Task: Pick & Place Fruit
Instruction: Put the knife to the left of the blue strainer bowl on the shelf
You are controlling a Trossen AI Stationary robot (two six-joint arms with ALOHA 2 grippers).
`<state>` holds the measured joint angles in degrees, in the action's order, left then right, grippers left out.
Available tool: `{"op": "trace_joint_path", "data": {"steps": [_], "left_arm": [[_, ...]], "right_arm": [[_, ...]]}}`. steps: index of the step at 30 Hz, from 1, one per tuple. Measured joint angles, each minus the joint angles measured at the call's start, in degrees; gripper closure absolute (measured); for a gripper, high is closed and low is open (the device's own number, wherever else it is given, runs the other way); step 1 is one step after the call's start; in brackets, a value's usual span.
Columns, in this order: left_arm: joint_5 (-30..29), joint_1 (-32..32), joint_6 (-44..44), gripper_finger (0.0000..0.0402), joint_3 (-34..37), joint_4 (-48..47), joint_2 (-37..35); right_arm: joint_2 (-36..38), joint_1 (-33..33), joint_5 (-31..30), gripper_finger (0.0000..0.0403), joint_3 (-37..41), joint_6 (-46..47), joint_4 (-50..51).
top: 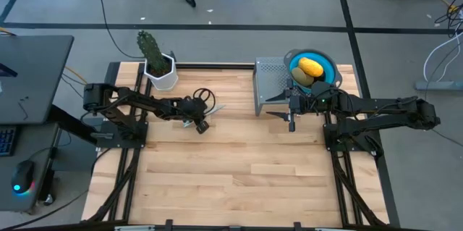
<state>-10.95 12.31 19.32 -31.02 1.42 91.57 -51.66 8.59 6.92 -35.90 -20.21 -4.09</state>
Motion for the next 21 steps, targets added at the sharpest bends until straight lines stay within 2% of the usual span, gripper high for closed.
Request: {"op": "trace_joint_path", "data": {"steps": [5,12,21], "left_arm": [[-0.38,-0.06,-0.61,0.0364,0.06,0.1,0.02],[-2.68,-0.25,-2.48,0.0357,-0.16,0.16,0.17],[-4.83,-1.45,-6.59,0.0374,-5.75,-2.46,0.75]], "right_arm": [[0.0,0.01,0.0,0.0199,0.0,-0.02,-0.01],[0.0,-0.01,0.0,0.0199,0.0,-0.24,-0.01],[0.0,0.0,-2.38,0.0199,0.0,-0.24,-0.01]]}}
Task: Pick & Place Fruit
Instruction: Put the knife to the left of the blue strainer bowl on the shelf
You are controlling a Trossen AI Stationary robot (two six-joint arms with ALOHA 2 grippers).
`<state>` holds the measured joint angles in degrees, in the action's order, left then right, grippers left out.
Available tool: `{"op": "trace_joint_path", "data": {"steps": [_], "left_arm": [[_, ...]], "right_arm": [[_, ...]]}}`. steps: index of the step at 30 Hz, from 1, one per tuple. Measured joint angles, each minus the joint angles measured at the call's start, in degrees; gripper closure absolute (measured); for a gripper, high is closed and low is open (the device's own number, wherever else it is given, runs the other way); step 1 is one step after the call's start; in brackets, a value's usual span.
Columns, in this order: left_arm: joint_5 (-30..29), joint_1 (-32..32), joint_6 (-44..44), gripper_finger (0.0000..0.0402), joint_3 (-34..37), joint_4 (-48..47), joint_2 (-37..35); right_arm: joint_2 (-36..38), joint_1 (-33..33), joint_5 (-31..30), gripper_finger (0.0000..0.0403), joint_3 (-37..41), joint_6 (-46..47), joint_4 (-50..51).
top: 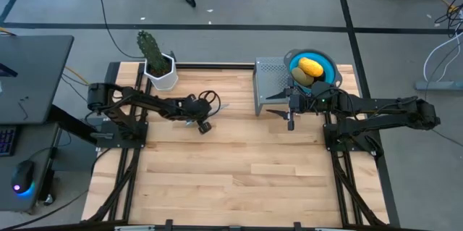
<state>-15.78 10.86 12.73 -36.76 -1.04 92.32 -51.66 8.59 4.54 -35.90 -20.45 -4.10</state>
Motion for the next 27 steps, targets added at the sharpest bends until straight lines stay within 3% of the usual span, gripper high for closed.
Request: {"op": "trace_joint_path", "data": {"steps": [12,20,23,27], "left_arm": [[-10.86,-5.82,-1.21,0.0376,-9.99,-12.31,-1.83],[-15.71,-11.11,-2.5,0.0376,-10.16,-11.65,-14.33],[-17.33,-13.83,-4.19,0.0376,-8.18,-6.6,-19.71],[-17.19,-16.01,-10.74,0.0373,-2.61,10.7,-25.18]], "right_arm": [[0.0,0.01,0.0,0.0199,0.0,-0.2,-0.51],[2.18,-0.03,0.37,0.0199,0.0,-0.2,-0.51],[4.56,-0.06,3.01,0.0199,0.0,0.04,-0.76],[7.49,-0.06,9.95,0.0199,0.0,1.64,-1.94]]}}
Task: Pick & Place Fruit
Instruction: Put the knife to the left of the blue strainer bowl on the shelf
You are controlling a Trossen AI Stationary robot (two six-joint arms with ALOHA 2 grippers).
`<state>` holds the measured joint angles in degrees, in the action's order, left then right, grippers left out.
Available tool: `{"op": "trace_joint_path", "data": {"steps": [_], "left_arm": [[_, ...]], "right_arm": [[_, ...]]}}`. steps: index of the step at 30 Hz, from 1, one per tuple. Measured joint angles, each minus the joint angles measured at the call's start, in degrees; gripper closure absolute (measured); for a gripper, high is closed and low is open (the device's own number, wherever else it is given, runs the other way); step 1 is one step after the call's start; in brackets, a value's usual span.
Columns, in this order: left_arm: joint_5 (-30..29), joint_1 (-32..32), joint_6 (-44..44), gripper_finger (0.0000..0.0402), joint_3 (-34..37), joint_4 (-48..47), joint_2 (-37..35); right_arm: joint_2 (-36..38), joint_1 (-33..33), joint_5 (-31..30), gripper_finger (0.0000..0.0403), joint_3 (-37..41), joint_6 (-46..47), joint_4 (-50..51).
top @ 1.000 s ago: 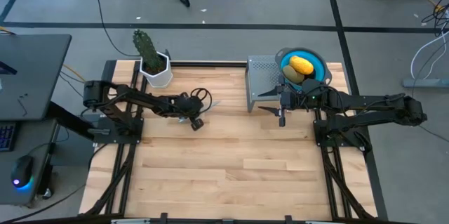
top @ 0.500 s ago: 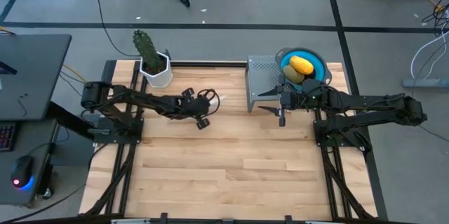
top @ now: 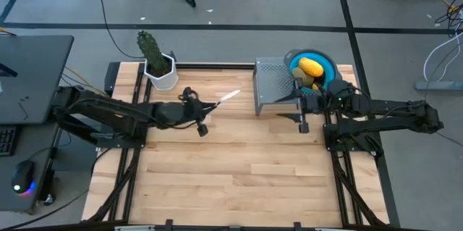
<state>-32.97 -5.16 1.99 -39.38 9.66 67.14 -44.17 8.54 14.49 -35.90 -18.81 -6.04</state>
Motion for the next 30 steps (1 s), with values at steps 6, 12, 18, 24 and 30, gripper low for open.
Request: {"op": "trace_joint_path", "data": {"steps": [6,12,18,24,30], "left_arm": [[7.33,0.66,-10.31,0.0375,6.44,24.64,-2.88],[18.9,1.95,-14.41,0.0365,7.04,42.35,0.43],[29.06,3.76,-14.42,0.0371,6.76,58.94,9.1],[31.78,4.99,-14.33,0.0366,2.61,65.38,16.98],[34.4,5.15,-13.07,0.0371,-3.23,68.86,23.8]], "right_arm": [[-0.83,-0.02,3.73,0.0199,0.0,1.87,-0.38],[-7.75,-0.09,4.19,0.0199,0.0,2.01,-8.12],[-17.03,-0.74,4.14,0.0199,0.0,3.12,-19.67],[-24.15,-2.14,4.13,0.0199,0.0,2.91,-30.48],[-27.34,-3.35,4.04,0.0199,0.0,2.89,-36.44]]}}
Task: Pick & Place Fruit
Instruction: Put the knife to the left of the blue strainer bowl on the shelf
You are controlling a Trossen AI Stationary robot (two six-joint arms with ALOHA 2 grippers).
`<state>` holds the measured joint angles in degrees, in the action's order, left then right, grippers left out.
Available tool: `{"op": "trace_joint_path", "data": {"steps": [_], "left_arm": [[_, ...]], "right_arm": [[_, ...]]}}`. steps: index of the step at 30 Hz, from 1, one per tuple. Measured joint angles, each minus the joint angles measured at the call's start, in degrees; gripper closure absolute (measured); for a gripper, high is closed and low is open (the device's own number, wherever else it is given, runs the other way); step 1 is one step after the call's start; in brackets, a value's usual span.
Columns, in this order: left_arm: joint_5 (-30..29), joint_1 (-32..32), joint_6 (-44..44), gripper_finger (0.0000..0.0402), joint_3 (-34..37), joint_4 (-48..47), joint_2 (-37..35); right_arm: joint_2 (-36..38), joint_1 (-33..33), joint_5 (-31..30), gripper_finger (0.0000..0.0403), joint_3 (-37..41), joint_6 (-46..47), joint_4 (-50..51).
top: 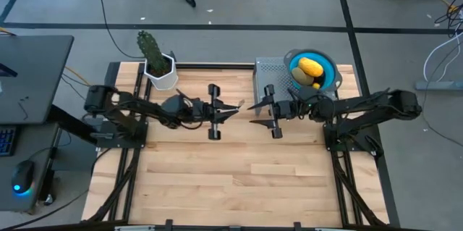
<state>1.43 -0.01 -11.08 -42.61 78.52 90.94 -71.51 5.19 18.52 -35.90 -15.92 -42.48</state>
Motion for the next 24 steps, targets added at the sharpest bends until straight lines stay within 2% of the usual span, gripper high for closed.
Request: {"op": "trace_joint_path", "data": {"steps": [4,8,24], "left_arm": [[0.03,0.0,1.19,0.0367,-2.93,0.46,3.97],[0.91,0.0,1.43,0.0367,-3.92,1.5,5.64],[4.22,0.0,2.18,0.037,-3.94,2.12,5.74]], "right_arm": [[-1.02,-0.87,-0.04,0.0199,0.0,0.0,-1.8],[-1.13,-1.53,-3.71,0.0199,0.0,0.02,-1.9],[-2.58,-1.53,-3.93,0.0199,0.0,3.04,-2.36]]}}
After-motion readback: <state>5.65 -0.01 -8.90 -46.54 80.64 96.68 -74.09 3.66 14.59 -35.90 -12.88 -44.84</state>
